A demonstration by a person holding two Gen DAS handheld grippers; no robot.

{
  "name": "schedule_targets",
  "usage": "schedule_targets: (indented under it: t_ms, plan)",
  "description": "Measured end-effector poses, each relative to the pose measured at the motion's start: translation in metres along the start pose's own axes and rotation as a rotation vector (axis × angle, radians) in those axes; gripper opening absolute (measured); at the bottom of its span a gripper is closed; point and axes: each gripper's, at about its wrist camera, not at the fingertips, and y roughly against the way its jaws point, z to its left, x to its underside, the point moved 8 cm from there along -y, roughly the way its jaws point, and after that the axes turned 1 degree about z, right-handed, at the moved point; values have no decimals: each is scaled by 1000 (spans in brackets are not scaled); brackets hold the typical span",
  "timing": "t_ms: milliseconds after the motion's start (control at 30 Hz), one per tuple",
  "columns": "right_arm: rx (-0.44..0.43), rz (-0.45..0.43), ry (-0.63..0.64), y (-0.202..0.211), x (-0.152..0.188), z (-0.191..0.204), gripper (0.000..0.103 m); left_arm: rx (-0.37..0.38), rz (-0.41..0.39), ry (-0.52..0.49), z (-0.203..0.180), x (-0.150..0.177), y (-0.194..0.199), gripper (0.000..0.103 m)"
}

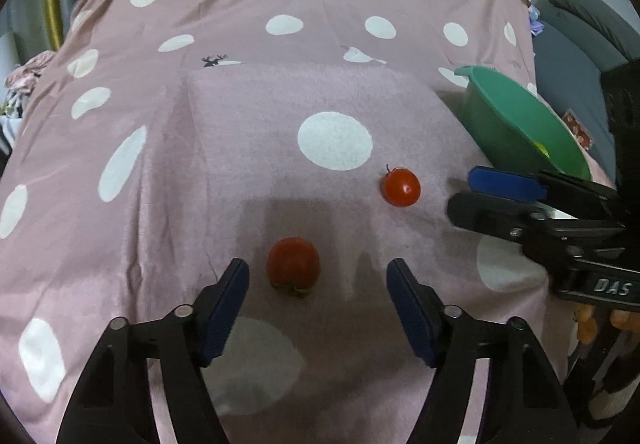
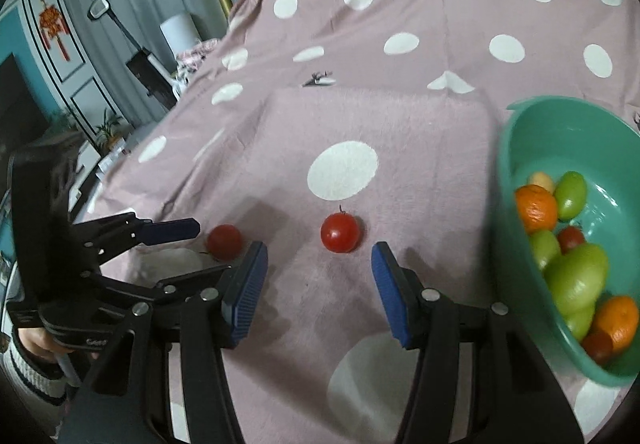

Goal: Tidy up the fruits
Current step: 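Withdraw both tools from the bowl toward the last red tomatoes, then grasp a red tomato with the left tool while the right tool grasps another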

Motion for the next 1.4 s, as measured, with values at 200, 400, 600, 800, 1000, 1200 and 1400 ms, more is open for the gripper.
schedule_targets:
  t_ms: [200,400,600,800,1000,1200,1400]
  plan:
    - [34,79,21,-25,-3,-4,54,23,17,1,3,2,-6,56]
    - [78,129,53,-38,-6,-6,53,35,36,-16,3,5,-12,45]
    - [90,159,76,-48,-8,-6,50,48,31,-20,3,2,-14,42]
    - [89,177,81,-56,-8,-7,43,61,23,-25,4,0,-16,36]
    - [125,184,113,-59,-11,-7,35,70,19,-20,5,-1,-16,31]
    - [122,175,120,-57,-10,-8,28,78,13,4,7,-1,-14,30]
    - [79,129,89,-44,-6,-5,28,76,13,25,10,-1,-11,30]
